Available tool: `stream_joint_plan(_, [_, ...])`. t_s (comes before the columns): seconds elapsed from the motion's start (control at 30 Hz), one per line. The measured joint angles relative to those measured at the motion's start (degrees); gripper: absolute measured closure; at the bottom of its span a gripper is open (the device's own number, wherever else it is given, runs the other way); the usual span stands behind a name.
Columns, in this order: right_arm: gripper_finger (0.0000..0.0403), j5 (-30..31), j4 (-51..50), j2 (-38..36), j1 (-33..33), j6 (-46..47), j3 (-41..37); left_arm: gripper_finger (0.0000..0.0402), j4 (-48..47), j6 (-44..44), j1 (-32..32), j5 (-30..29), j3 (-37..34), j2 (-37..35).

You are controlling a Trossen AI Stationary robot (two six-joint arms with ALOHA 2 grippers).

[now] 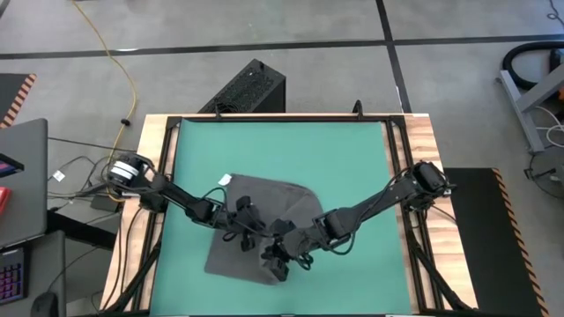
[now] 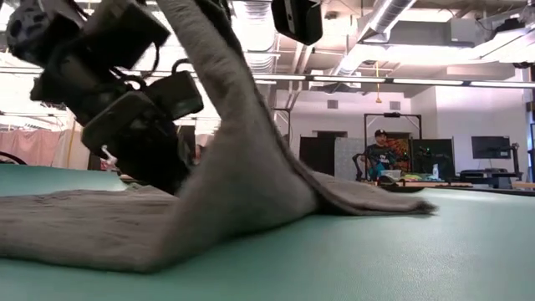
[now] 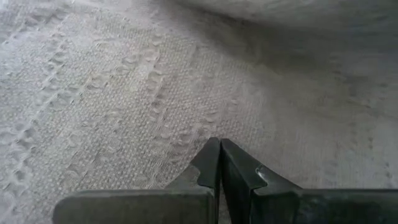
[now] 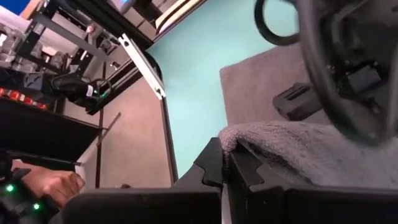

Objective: Roll towel
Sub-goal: Roll the gray towel on the table

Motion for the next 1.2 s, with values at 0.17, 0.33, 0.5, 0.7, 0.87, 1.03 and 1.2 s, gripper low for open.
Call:
stream_joint_plan(0.17, [0.0385,0.1,-0.3,0.0,0.1,0.7,0.0,0.0402,0.7,1.7,0.5,1.4,4.4,4.7])
stream_joint_plan(0.33, [0.0385,0.1,-0.7,0.0,0.6,1.7,0.0,0.0401,0.3,4.9,2.0,5.9,11.4,9.9])
stream_joint_plan(0.5, [0.0385,0.1,-0.7,0.0,1.1,1.9,0.0,0.0402,-1.9,6.8,3.4,7.1,16.4,11.3])
stream_joint_plan(0.7, [0.0385,0.6,-1.3,-0.1,1.4,1.8,0.0,0.0401,-11.6,9.4,5.9,6.3,18.3,4.7])
stream_joint_plan(0.87, [0.0385,0.9,-2.3,-0.1,1.8,1.8,0.0,0.0401,-20.9,11.6,6.7,4.3,20.1,-3.8])
stream_joint_plan(1.03, [0.0385,1.0,-2.5,-0.1,1.8,1.7,0.0,0.0401,-32.1,8.5,4.4,-4.1,17.6,-14.9])
stream_joint_plan(1.2, [0.0385,1.0,-2.5,-0.1,1.6,1.3,0.0,0.0401,-19.4,-0.5,-1.7,-5.7,2.8,-25.3])
